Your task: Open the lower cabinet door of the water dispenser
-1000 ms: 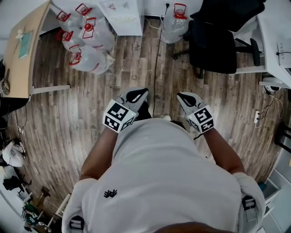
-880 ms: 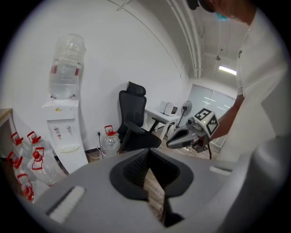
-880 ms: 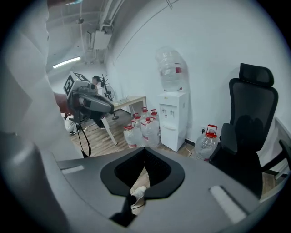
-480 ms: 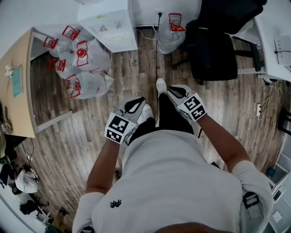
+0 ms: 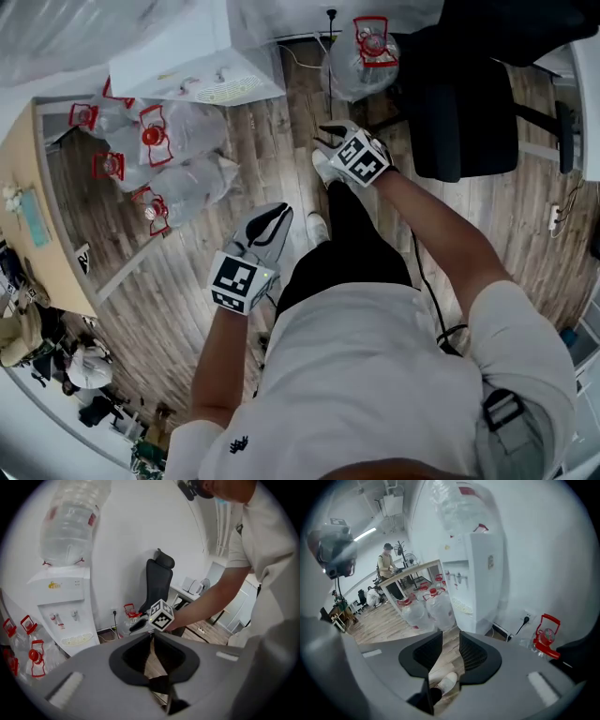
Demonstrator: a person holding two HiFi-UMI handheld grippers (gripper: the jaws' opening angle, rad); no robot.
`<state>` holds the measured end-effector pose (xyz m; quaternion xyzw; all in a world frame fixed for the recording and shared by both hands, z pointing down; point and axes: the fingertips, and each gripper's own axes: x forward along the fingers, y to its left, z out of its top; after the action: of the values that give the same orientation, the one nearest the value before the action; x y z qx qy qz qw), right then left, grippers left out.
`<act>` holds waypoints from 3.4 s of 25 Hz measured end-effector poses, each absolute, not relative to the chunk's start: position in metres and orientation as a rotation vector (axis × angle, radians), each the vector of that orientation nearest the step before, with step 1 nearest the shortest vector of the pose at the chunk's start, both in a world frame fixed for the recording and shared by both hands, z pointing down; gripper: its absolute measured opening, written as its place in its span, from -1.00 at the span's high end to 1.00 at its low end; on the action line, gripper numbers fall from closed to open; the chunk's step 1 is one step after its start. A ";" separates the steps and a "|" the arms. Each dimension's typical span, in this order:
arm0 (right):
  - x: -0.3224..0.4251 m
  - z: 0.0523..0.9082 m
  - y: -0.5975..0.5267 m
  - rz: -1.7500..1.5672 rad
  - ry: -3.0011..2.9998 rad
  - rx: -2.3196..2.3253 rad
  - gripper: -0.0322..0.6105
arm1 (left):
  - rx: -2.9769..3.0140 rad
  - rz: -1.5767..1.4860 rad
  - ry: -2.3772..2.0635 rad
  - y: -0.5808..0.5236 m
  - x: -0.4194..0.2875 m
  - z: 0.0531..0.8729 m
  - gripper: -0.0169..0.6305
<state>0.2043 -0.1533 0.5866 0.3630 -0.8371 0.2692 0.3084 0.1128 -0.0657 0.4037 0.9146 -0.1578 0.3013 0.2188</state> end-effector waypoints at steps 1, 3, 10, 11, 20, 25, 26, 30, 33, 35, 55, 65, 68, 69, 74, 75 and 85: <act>0.207 0.603 -0.174 0.710 -2.208 0.945 0.62 | 2.523 0.837 -0.440 -0.080 0.119 0.411 0.77; 0.207 0.637 -0.209 0.710 -2.201 0.914 0.61 | 2.512 0.844 -0.447 -0.104 0.130 0.428 0.77; 0.193 0.763 -0.289 0.651 -2.174 0.797 0.52 | 2.500 0.806 -0.433 -0.159 0.164 0.492 0.77; 0.190 0.779 -0.298 0.644 -2.167 0.788 0.51 | 2.487 0.806 -0.428 -0.164 0.166 0.500 0.77; 0.162 0.859 -0.365 0.536 -2.136 0.774 0.36 | 2.459 0.775 -0.397 -0.175 0.159 0.546 0.77; 0.153 0.874 -0.390 0.502 -2.106 0.777 0.32 | 2.433 0.765 -0.425 -0.178 0.141 0.557 0.77; 0.151 0.874 -0.393 0.499 -2.106 0.778 0.32 | 2.426 0.759 -0.431 -0.179 0.139 0.558 0.77; 0.146 0.875 -0.398 0.482 -2.101 0.783 0.32 | 2.406 0.745 -0.443 -0.179 0.134 0.560 0.77; 0.145 0.876 -0.399 0.486 -2.074 0.827 0.32 | 2.398 0.729 -0.456 -0.179 0.130 0.560 0.77; 0.146 0.876 -0.401 0.499 -2.057 0.879 0.33 | 2.400 0.716 -0.463 -0.179 0.127 0.559 0.77; 0.120 0.877 -0.342 0.583 -1.942 0.948 0.35 | 2.428 0.632 -0.522 -0.155 0.059 0.542 0.77; 0.091 0.880 -0.304 0.660 -1.872 0.997 0.36 | 2.454 0.608 -0.565 -0.145 -0.001 0.533 0.77; 0.084 0.881 -0.292 0.682 -1.848 1.012 0.36 | 2.455 0.606 -0.579 -0.143 -0.016 0.529 0.77; 0.082 0.879 -0.290 0.681 -1.844 1.018 0.36 | 2.457 0.605 -0.583 -0.142 -0.022 0.527 0.77; 0.066 0.877 -0.276 0.681 -1.826 1.023 0.37 | 2.455 0.594 -0.602 -0.133 -0.047 0.524 0.77; 0.062 0.877 -0.273 0.678 -1.825 1.022 0.37 | 2.453 0.592 -0.606 -0.131 -0.052 0.524 0.77; 0.021 0.870 -0.244 0.658 -1.813 0.976 0.44 | 2.460 0.555 -0.673 -0.118 -0.091 0.514 0.77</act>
<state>0.0210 -0.2437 0.8698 0.3986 -0.7399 0.2684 0.4707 -0.0907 -0.1184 0.5142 0.9094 -0.2489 0.2051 0.2626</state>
